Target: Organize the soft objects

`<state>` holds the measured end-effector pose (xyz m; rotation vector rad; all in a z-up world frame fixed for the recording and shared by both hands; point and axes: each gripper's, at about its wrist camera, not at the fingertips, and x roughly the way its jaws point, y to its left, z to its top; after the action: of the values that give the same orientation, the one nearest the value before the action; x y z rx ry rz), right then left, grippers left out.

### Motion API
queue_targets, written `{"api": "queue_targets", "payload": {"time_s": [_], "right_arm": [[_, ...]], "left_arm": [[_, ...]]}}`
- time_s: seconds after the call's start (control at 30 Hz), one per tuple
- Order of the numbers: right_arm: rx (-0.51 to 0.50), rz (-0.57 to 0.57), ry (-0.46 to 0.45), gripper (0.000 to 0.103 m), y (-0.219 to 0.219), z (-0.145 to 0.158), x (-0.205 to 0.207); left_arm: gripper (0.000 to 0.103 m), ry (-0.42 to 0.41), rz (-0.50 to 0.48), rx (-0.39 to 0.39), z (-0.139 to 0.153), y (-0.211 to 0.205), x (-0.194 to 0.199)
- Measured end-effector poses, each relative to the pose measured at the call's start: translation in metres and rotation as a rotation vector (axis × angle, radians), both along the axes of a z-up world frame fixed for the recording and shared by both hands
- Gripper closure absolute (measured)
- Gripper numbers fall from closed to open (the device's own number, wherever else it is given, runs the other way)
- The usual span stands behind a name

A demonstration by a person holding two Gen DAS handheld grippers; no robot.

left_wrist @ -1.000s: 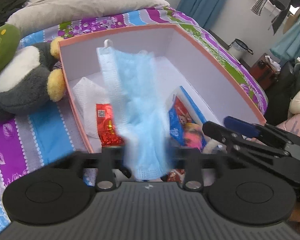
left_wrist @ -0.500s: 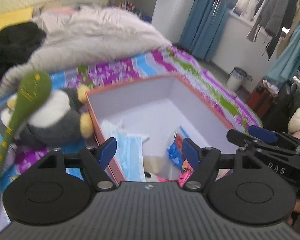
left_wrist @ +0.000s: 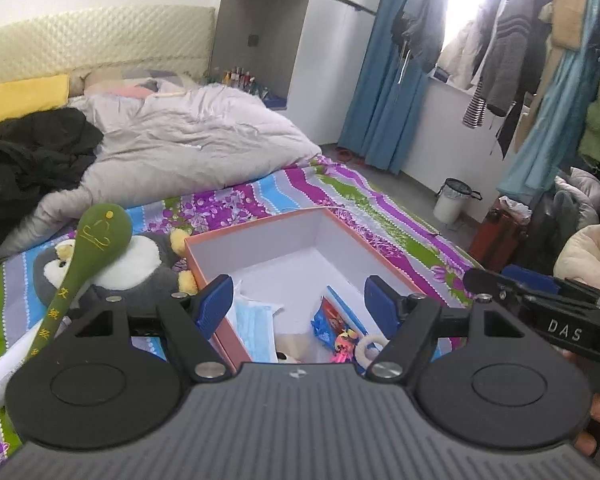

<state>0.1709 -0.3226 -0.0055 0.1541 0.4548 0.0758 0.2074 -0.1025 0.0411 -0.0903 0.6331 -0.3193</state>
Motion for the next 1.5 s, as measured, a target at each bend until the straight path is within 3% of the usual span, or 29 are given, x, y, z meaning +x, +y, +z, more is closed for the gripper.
{"api": "queue_targets", "payload": {"time_s": [0.23, 0.5, 0.77, 1.07, 1.5], "right_arm": [[-0.06, 0.009, 0.003, 0.035, 0.008, -0.005, -0.038], [-0.054, 0.026, 0.027, 0.035, 0.021, -0.025, -0.059], [-0.026, 0.063, 0.07, 0.035, 0.034, -0.042, -0.068], [-0.031, 0.076, 0.084, 0.035, 0.037, -0.047, -0.07], [-0.047, 0.053, 0.09, 0.035, 0.032, -0.049, -0.068]], "left_arm": [[0.026, -0.014, 0.011, -0.007, 0.001, 0.011, -0.044], [0.024, -0.036, 0.052, 0.019, -0.015, 0.015, -0.079], [0.024, 0.007, 0.091, 0.021, -0.041, 0.024, -0.101], [0.024, 0.044, 0.094, 0.02, -0.059, 0.025, -0.109], [0.023, 0.043, 0.089, 0.03, -0.06, 0.021, -0.104]]}}
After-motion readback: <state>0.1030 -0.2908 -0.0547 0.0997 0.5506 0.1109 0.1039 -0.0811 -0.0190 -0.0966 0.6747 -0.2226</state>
